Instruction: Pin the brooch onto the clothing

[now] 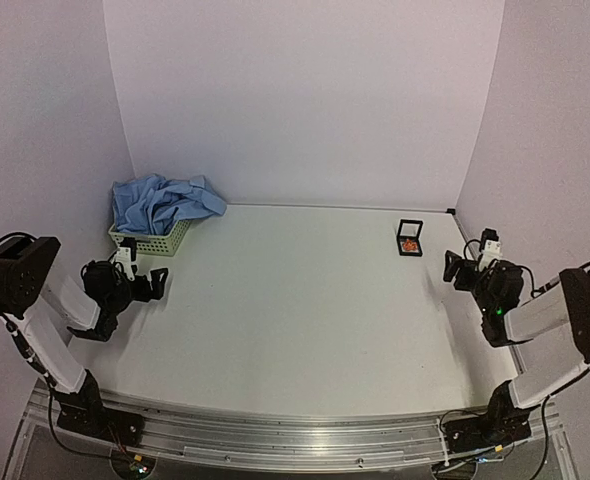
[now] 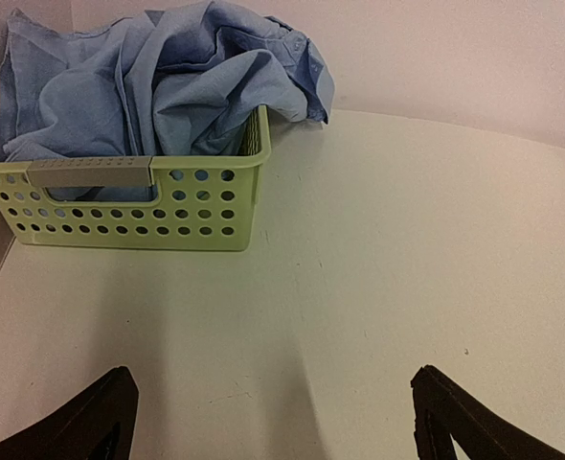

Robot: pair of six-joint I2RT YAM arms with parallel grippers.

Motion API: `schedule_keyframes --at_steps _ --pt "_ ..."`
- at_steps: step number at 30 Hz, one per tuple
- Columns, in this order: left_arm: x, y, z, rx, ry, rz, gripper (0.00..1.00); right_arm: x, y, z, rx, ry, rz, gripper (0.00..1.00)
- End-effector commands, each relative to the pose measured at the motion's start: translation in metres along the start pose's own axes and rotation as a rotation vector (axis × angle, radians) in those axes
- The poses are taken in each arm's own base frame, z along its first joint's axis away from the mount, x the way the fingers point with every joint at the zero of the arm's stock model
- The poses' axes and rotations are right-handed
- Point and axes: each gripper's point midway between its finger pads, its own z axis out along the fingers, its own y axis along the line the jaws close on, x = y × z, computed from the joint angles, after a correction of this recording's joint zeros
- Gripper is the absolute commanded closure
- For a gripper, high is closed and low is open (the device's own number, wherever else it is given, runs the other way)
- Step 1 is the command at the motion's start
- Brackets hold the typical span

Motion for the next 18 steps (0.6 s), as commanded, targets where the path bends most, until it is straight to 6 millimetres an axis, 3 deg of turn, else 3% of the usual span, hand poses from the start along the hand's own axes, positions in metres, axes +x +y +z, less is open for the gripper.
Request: schedule_keyframes --at_steps 1,4,8,12,14,18 --pt "-0.021 -0.001 0.005 0.002 -0.055 0.017 0.00 -0.034 0.003 0.000 -0.002 -0.055 0.045 0.02" --pt "-0.025 -0.003 0.002 0.008 -0.075 0.023 0.00 -0.055 0.014 0.011 -0.051 -0.045 0.096 0.02" --pt "-0.054 -0.010 -0.018 0.026 -0.120 0.036 0.00 -0.088 0.027 0.029 -0.092 -0.016 0.195 0.02" --pt "-0.099 -0.046 -0.037 0.196 -0.186 0.161 0.00 -0.121 0.036 0.038 -0.121 -0.017 0.308 0.02" --pt "-0.121 -0.065 -0.030 0.316 -0.115 0.182 0.00 -0.136 0.045 0.040 -0.164 -0.021 0.360 0.02" --pt "-0.162 -0.076 0.006 0.419 0.029 0.189 0.00 -0.155 0.063 0.046 -0.239 -0.003 0.403 0.02"
